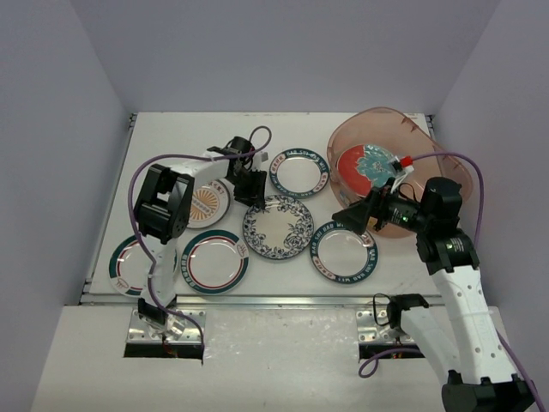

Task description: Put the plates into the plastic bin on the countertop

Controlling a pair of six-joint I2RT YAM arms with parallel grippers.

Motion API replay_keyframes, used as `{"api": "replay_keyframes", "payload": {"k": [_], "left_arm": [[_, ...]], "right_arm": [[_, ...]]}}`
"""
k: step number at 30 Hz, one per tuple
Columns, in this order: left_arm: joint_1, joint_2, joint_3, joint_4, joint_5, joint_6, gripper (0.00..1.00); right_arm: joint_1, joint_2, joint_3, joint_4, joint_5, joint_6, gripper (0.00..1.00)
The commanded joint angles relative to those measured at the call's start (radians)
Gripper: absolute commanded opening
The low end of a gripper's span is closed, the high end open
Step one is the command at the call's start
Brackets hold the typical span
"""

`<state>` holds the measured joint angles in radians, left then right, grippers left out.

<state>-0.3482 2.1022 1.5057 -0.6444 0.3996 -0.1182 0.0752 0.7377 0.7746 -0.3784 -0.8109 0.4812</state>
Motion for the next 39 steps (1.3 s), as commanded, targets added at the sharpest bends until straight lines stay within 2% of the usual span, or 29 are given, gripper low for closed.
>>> {"api": "replay_keyframes", "payload": {"k": [1,4,7,11,17,25,29,32,39], "left_arm": [[-0.016,0.004,-0.027,-0.006,0.004,-0.008,0.38],[-0.026,0.018,-0.067,-0.018,-0.065,-0.006,0.31],[-0.026,0.039,-0.096,-0.029,-0.123,-0.006,0.22],[-0.026,0.045,-0.12,-0.005,-0.133,-0.023,0.0],[-0.004,-0.034,-0.195,0.108,-0.139,-0.106,0.0],[0.083,-0.337,-0.446,0.488,0.11,-0.332,0.0],[0.086,-0.477,-0.558,0.615,0.212,-0.431,0.0],[0.097,-0.574,-0.64,0.709,0.242,-0.478,0.0],[0.112,-0.771,-0.713,0.738,0.305,-0.521,0.0]], "right_arm": [[0.0,-0.056,-0.048,0.125,-0.045,0.051,0.99],[0.0,-0.102,-0.094,0.212,-0.075,0.122,0.99],[0.0,-0.113,-0.099,0.218,-0.076,0.132,0.99],[0.0,-0.105,-0.101,0.225,-0.082,0.14,0.99],[0.0,-0.092,-0.121,0.249,-0.088,0.16,0.99],[0.0,-0.039,-0.143,0.284,-0.104,0.178,0.99],[0.0,0.0,-0.172,0.413,-0.179,0.254,0.99],[0.0,0.034,-0.155,0.396,-0.162,0.255,0.99],[0.0,0.143,-0.057,0.22,-0.029,0.145,0.99]]}}
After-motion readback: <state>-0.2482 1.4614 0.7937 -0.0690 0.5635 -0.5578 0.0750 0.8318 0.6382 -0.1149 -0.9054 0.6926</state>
